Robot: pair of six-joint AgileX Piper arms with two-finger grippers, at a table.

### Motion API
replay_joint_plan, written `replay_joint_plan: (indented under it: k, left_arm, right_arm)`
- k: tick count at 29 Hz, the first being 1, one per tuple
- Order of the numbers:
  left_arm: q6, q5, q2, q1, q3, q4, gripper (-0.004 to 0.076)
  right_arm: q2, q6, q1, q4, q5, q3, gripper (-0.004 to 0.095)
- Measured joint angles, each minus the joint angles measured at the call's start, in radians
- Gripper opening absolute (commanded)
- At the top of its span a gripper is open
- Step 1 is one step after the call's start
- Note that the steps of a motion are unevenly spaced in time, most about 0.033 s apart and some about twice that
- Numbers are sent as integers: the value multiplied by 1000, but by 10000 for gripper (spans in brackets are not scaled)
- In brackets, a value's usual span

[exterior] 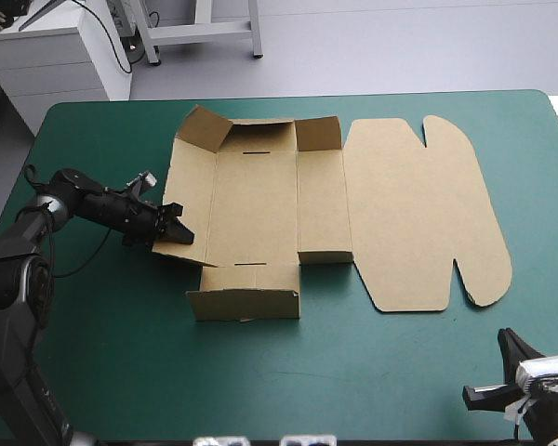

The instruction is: Fold the box

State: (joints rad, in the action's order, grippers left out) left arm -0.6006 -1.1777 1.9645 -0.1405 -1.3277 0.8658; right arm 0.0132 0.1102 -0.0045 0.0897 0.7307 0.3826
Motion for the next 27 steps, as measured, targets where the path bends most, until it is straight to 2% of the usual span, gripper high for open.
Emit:
replay_joint_plan:
  k: [6, 16, 27]
  left_arm:
    - [29, -22, 3, -8, -63, -29, -8]
    - [116, -32, -46, 7, -218, -221, -8]
    - [153, -53, -120, 295, -455, -680, -8]
  right_arm:
    - [0, 0, 0, 0, 0, 0, -20]
    - [0, 0, 0, 0, 0, 0, -20]
    - [0, 0, 0, 6, 0, 0, -20]
